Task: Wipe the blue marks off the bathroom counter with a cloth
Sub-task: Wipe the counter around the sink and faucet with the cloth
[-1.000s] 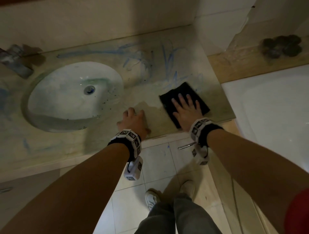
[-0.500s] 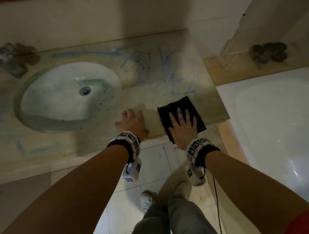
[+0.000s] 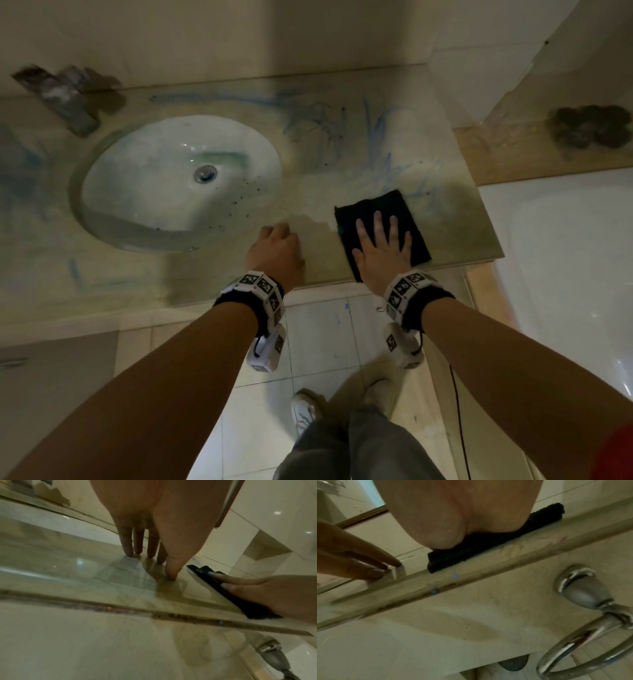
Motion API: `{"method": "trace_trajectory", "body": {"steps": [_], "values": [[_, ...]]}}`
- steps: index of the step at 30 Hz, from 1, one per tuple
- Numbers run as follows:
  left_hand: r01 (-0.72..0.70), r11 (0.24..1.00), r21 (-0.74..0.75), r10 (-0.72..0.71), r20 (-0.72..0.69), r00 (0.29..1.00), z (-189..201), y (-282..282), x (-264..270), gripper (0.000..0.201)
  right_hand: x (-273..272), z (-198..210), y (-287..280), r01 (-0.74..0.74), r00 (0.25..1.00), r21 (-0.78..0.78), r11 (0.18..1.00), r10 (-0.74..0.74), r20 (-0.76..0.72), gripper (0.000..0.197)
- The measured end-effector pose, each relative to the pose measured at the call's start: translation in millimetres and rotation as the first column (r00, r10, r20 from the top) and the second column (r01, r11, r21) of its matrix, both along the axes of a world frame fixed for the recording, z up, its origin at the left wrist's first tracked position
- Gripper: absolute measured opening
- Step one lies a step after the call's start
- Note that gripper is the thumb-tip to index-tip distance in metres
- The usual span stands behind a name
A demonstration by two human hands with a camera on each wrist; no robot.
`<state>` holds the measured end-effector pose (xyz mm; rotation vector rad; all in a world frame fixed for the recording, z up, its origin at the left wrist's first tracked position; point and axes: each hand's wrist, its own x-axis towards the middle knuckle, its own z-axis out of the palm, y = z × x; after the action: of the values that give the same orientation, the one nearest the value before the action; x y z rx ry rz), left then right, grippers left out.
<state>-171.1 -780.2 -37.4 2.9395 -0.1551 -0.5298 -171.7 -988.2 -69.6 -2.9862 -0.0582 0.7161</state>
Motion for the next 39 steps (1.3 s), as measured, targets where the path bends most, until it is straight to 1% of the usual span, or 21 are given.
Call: {"method": "trace_trajectory", "body": {"steps": [2, 4, 6, 9, 12, 15, 17, 19, 23, 26, 28, 31, 34, 37, 39], "values": [[-0.026, 1.000, -0.017, 0.025, -0.009, 1.000, 2, 8, -1, 0.040, -4, 0, 17, -0.048, 0.999, 0.010, 0.999, 0.048, 0.007, 0.060], [-0.038, 0.999, 0.015, 0.039, -0.006, 0.999, 4, 17, 0, 0.041, -7, -2, 37, -0.086, 0.996, 0.017, 0.996, 0.086, 0.017, 0.060], [-0.081, 0.996, 0.048, 0.081, -0.009, 0.997, 6, 28, 1, 0.043, -4, -4, 59, -0.120, 0.993, 0.021, 0.993, 0.119, 0.025, 0.061], [-0.164, 0.982, 0.091, 0.165, -0.005, 0.986, 6, 48, 1, 0.046, 7, -3, 94, -0.178, 0.984, 0.043, 0.983, 0.177, 0.030, 0.061], [-0.228, 0.969, 0.092, 0.228, 0.005, 0.974, 1, 71, 1, 0.052, 24, -5, 130, -0.236, 0.971, 0.074, 0.969, 0.231, 0.061, 0.061], [-0.211, 0.974, 0.083, 0.210, 0.014, 0.978, -4, 88, 1, 0.054, 46, -6, 166, -0.302, 0.951, 0.061, 0.951, 0.296, 0.091, 0.058], [-0.208, 0.975, 0.082, 0.207, 0.016, 0.978, -7, 98, 0, 0.053, 59, -6, 185, -0.354, 0.934, 0.070, 0.933, 0.348, 0.084, 0.053], [-0.200, 0.977, 0.080, 0.200, 0.015, 0.980, -9, 101, 1, 0.053, 67, -5, 190, -0.377, 0.925, 0.073, 0.923, 0.372, 0.075, 0.049], [-0.210, 0.976, 0.052, 0.210, -0.004, 0.978, -8, 103, 4, 0.052, 70, -3, 190, -0.388, 0.920, 0.066, 0.919, 0.383, 0.077, 0.047], [-0.204, 0.978, 0.029, 0.205, -0.013, 0.979, -8, 105, 6, 0.041, 67, -2, 183, -0.412, 0.911, 0.086, 0.907, 0.407, 0.069, 0.048], [-0.197, 0.980, 0.028, 0.197, -0.005, 0.980, -8, 107, 5, 0.033, 59, -2, 175, -0.423, 0.905, 0.091, 0.902, 0.416, 0.088, 0.051], [-0.211, 0.977, 0.028, 0.211, -0.003, 0.977, -5, 107, 4, 0.032, 41, -3, 165, -0.413, 0.910, 0.106, 0.904, 0.407, 0.076, 0.056], [-0.224, 0.974, 0.037, 0.224, 0.001, 0.975, 0, 99, 3, 0.029, 24, -2, 153, -0.406, 0.914, 0.086, 0.910, 0.402, 0.057, 0.058], [-0.244, 0.969, 0.045, 0.244, 0.011, 0.970, 5, 84, -3, 0.029, 10, -1, 135, -0.390, 0.921, 0.088, 0.917, 0.390, 0.019, 0.058], [-0.234, 0.971, 0.055, 0.234, -0.004, 0.972, 8, 72, -7, 0.033, 2, 0, 118, -0.363, 0.931, 0.086, 0.928, 0.365, -0.003, 0.057]]}}
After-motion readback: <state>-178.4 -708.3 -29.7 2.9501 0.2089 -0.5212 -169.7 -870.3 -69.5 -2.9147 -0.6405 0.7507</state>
